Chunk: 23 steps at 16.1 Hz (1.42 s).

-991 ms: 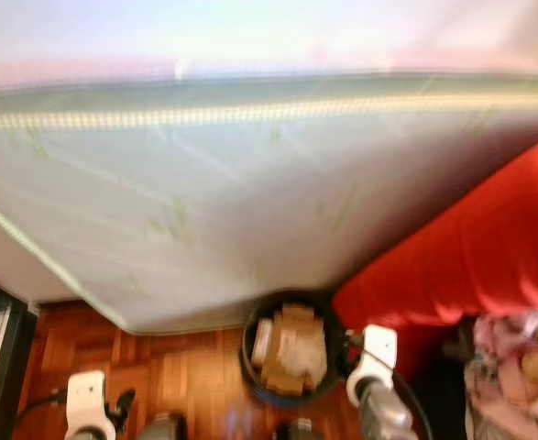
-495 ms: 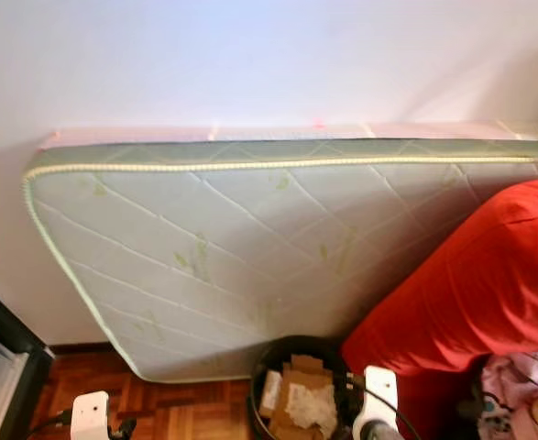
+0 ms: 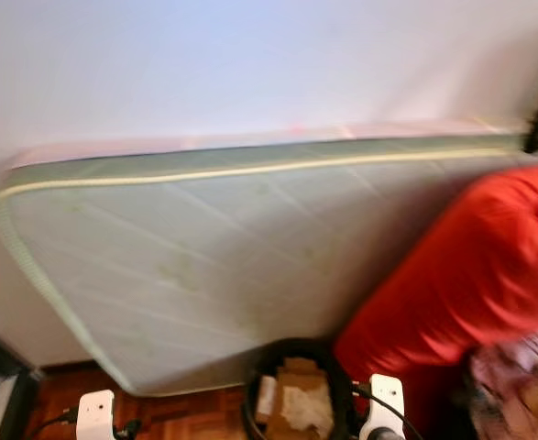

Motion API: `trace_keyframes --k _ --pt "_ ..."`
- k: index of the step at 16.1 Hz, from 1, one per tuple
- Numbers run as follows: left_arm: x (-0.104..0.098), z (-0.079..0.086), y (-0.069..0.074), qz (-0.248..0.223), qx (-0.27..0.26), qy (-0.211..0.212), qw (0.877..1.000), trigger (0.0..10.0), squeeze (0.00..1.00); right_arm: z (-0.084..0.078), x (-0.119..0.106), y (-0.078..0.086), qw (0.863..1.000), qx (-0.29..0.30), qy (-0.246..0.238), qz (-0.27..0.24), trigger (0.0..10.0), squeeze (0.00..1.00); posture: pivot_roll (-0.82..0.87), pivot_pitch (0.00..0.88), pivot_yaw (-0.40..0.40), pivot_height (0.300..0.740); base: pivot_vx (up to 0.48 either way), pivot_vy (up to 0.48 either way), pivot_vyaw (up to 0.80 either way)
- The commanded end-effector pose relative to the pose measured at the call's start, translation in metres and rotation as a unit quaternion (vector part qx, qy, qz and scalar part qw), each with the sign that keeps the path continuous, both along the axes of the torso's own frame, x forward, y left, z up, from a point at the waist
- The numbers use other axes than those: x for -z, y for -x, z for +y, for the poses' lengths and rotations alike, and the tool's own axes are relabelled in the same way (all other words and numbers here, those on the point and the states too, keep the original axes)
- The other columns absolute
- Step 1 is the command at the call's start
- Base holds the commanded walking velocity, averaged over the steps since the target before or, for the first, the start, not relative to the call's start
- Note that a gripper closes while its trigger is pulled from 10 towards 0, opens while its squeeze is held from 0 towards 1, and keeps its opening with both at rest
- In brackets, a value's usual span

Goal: Clean up the room

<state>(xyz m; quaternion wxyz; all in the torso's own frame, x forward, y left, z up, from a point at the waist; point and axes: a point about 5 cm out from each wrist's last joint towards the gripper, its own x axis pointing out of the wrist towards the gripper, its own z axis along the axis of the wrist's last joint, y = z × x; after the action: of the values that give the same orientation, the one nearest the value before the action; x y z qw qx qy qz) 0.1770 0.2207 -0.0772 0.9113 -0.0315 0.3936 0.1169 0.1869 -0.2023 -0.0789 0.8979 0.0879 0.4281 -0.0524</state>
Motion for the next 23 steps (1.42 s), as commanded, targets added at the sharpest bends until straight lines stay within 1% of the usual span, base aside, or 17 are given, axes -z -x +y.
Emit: trace_keyframes --k 1,5,7,8,10,12,13,14,15,23 --pt "0.002 -0.001 0.002 0.01 0.007 -0.002 1.0 10.0 0.0 -0.001 0.002 0.003 1.0 -0.007 0.004 0.009 10.0 0.0 0.04 0.0 -0.058 0.74 0.0 0.0 -0.75" --pt "0.002 -0.001 0.003 0.011 0.005 -0.003 1.0 10.0 0.0 -0.002 0.002 0.005 1.0 -0.013 0.008 0.01 10.0 0.0 0.06 0.0 -0.061 0.74 0.0 0.0 -0.75" --pt "0.004 0.0 0.007 0.016 0.003 -0.004 1.0 10.0 0.0 -0.001 0.003 0.007 1.0 -0.019 0.008 0.012 10.0 0.0 0.06 0.0 -0.059 0.74 0.0 0.0 -0.75" --pt "0.005 0.001 0.012 0.019 0.002 -0.004 1.0 10.0 0.0 -0.002 0.003 0.008 1.0 -0.021 0.008 0.014 10.0 0.0 0.06 0.0 -0.062 0.74 0.0 0.0 -0.75" --pt "0.006 0.002 0.014 0.016 -0.006 -0.001 1.0 10.0 0.0 -0.002 0.004 0.008 0.999 -0.027 0.01 0.017 10.0 0.0 0.06 0.0 -0.063 0.74 0.0 0.0 -0.75" --pt "0.005 0.002 0.013 0.016 0.009 -0.013 1.0 10.0 0.0 -0.003 0.004 0.008 0.999 -0.029 0.011 0.018 10.0 0.0 0.06 0.0 -0.063 0.74 0.0 0.0 -0.75" --pt "0.004 0.003 0.012 0.012 0.013 -0.03 0.999 10.0 0.0 -0.003 0.004 0.008 0.999 -0.03 0.013 0.018 10.0 0.0 0.07 0.0 -0.064 0.74 0.0 -0.48 -0.75" --pt "0.004 0.004 0.012 0.01 0.01 -0.028 1.0 10.0 0.0 -0.003 0.003 0.008 0.999 -0.031 0.013 0.018 10.0 0.0 0.07 0.0 -0.065 0.74 0.0 -0.48 -0.74" --pt "0.003 0.003 0.01 0.009 0.009 -0.025 1.0 10.0 0.0 -0.003 0.003 0.007 0.999 -0.044 0.02 0.019 10.0 0.0 0.07 0.0 -0.067 0.74 0.0 -0.48 -0.75" --pt "0.004 -0.002 0.01 0.007 0.013 -0.018 1.0 10.0 0.0 -0.003 0.003 0.007 0.999 -0.043 0.02 0.02 10.0 0.0 0.06 0.0 -0.066 0.74 0.0 0.0 -0.75"
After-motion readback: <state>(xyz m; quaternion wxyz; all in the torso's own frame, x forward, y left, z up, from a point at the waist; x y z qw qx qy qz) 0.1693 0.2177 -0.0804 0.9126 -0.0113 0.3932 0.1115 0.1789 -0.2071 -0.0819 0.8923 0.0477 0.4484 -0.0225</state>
